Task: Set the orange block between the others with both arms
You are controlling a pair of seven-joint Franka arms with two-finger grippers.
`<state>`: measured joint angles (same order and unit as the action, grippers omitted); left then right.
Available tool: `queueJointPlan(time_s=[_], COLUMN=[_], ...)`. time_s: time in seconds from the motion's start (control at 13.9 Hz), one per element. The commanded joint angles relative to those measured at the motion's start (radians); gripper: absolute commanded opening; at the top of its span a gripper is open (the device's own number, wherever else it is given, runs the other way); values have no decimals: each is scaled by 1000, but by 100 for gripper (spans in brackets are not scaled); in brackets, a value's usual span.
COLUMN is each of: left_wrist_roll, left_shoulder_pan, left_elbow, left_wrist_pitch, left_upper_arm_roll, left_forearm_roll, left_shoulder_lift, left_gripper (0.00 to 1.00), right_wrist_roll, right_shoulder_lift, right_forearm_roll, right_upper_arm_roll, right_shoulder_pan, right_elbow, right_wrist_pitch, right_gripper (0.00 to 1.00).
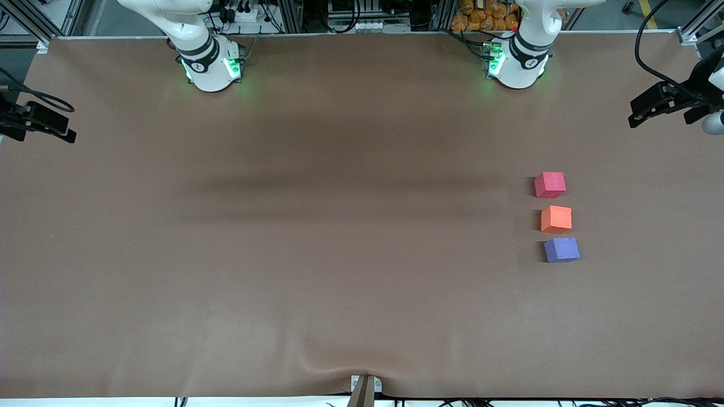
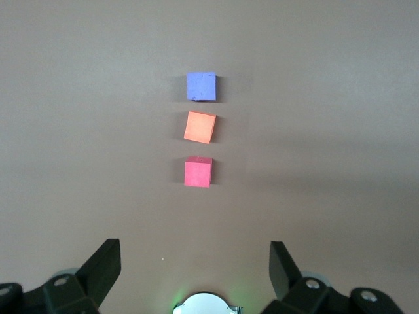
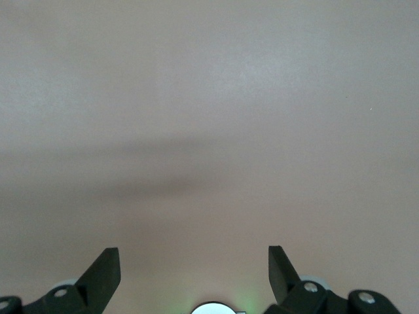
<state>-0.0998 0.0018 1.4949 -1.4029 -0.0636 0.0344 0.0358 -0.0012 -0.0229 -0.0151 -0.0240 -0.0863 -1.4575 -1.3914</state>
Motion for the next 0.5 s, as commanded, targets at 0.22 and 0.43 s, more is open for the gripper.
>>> queueJointPlan(time_s=[0.22, 0.43], left_wrist_roll=[8, 6], left_shoulder_pan=[3, 3], left_elbow=[2, 2], left_wrist_pitch=[5, 5], left_upper_arm_roll=[1, 1], left_forearm_roll=[1, -4], left_shoulder_lift=[9, 10], left_gripper=[100, 100], right_wrist_roll=[-2, -2], right_shoulder_lift=[6, 6], right_forearm_roll=[-5, -5], right_upper_arm_roll=[0, 0], right_shoulder_pan=[0, 0], right_elbow=[-4, -4], right_wrist_pitch=[0, 0], right_gripper=[100, 100])
